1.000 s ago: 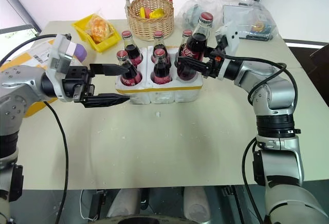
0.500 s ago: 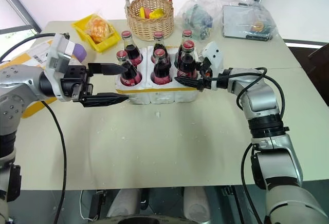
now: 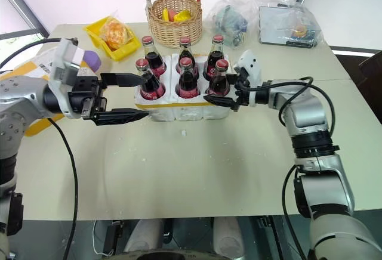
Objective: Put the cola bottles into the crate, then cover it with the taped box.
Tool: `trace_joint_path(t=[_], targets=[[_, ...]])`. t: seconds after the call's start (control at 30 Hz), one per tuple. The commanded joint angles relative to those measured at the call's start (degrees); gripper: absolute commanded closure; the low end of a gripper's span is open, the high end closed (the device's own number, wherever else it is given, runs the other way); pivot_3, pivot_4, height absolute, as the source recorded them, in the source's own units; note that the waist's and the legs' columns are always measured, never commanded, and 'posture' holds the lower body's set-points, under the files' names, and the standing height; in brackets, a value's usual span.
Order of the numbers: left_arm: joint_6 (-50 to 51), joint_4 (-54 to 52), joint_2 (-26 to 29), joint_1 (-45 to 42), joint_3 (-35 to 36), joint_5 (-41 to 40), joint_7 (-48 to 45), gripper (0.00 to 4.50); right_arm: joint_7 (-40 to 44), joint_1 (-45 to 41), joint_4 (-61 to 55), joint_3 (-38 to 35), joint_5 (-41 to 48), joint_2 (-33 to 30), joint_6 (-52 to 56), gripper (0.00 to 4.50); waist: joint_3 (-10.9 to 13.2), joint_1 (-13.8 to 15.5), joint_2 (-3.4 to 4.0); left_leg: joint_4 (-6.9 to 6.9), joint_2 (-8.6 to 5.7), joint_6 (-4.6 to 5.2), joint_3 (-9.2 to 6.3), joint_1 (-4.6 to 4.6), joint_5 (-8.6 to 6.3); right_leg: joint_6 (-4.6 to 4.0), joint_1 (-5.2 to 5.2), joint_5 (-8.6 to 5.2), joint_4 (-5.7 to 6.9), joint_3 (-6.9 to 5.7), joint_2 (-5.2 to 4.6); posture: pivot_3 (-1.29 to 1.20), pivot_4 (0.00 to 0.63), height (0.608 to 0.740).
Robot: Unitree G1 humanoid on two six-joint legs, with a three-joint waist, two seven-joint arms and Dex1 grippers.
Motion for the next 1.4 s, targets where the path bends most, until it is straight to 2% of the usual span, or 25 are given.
trace_joint_path(t=[0.03, 0.27, 0.43, 0.57, 0.7, 0.8, 0.9, 1.03, 1.23, 1.4], targets=[[0.34, -3.47, 2.79, 3.12, 7.07, -0.97, 2.87, 0.00, 3.16, 1.09, -5.50, -5.91, 3.37, -5.89, 1.07, 0.06, 0.00, -0.03, 0.00, 0.00, 0.00, 0.00, 0.00, 0.00, 0.00, 0.00, 0.00, 0.00, -0.01, 0.00, 0.00, 0.00, 0.150, 0.738], [-3.52, -9.12, 8.18, 17.82, 18.75, 7.72, 8.32, 0.00, 6.54, 3.46, -8.76, -12.23, 7.60, -15.45, 5.04, 0.06, 0.00, -0.58, 0.00, 0.01, 0.02, 0.00, 0.03, 0.06, 0.00, -0.21, 0.00, -0.11, 0.02, 0.03, -0.01, 0.00, 0.150, 0.738], [-11.91, -13.23, 11.15, 37.70, 28.59, 26.17, 8.47, 0.00, 11.27, 5.10, -17.33, -17.15, 18.81, -18.64, 12.89, 0.06, 0.00, -0.69, 0.02, -0.08, 0.05, 0.00, 0.10, 0.07, -0.01, -0.29, -0.04, -0.15, 0.00, 0.08, -0.01, 0.00, 0.150, 0.738], [-18.03, -13.10, 8.40, 52.30, 37.05, 38.17, 8.89, 0.00, 7.88, 1.70, -20.59, -19.80, 26.65, -16.56, 18.00, 0.06, 0.00, -0.45, 0.00, -0.10, 0.10, 0.00, 0.19, 0.05, -0.02, -0.50, -0.15, -0.22, 0.02, 0.13, 0.00, 0.00, 0.150, 0.738], [-19.59, -9.71, 4.38, 57.46, 41.97, 43.48, 12.38, 0.00, 6.13, 0.40, -21.37, -19.52, 29.12, -15.24, 18.96, 0.06, -0.10, 0.11, -0.18, -0.02, 0.13, -0.04, 0.19, 0.04, -0.04, -0.58, -0.12, -0.17, -0.15, 0.11, -0.03, 0.00, 0.150, 0.738], [-28.38, -0.36, 3.03, 61.19, 42.05, 51.39, 18.10, 0.00, 5.61, 0.75, -21.18, -17.67, 27.81, -14.19, 17.33, 0.06, -0.12, 0.17, -0.20, -0.06, 0.13, -0.05, 0.25, 0.02, -0.05, -0.59, -0.12, -0.16, -0.28, 0.11, -0.08, 0.00, 0.150, 0.738], [-37.29, 14.38, 4.61, 59.94, 40.10, 56.87, 26.87, 0.00, 5.32, 0.56, -20.36, -16.85, 27.06, -13.85, 16.43, 0.06, -0.12, 0.19, -0.20, -0.18, 0.13, -0.04, 0.28, -0.11, -0.05, -0.61, -0.35, -0.15, -0.25, 0.12, -0.09, 0.00, 0.150, 0.738], [-46.56, 29.81, 8.78, 54.79, 35.37, 60.48, 34.17, 0.00, 4.77, 0.30, -19.73, -16.81, 26.82, -14.09, 16.10, 0.06, -0.13, 1.04, -0.18, -0.11, 0.15, -0.02, 0.28, -0.47, -0.04, -0.64, -0.78, -0.12, -0.05, 0.11, -0.05, 0.00, 0.150, 0.738], [-57.95, 54.86, 16.29, 38.33, 20.58, 66.77, 46.22, 0.00, 3.78, 0.47, -20.43, -17.38, 27.52, -14.60, 16.82, 0.06, -0.18, 1.32, -0.27, -0.01, 0.14, -0.04, 0.28, -0.58, -0.04, -0.68, -0.80, -0.07, -0.05, 0.08, -0.08, 0.00, 0.150, 0.738], [-63.40, 71.21, 18.01, 22.84, 7.52, 72.81, 55.71, 0.00, 2.97, 0.12, -20.43, -18.14, 28.25, -15.79, 17.97, 0.06, -0.19, 1.06, -0.28, -0.07, 0.14, -0.03, 0.33, -0.62, -0.03, -0.42, -0.88, 0.08, 0.02, 0.08, -0.05, 0.00, 0.150, 0.738]])
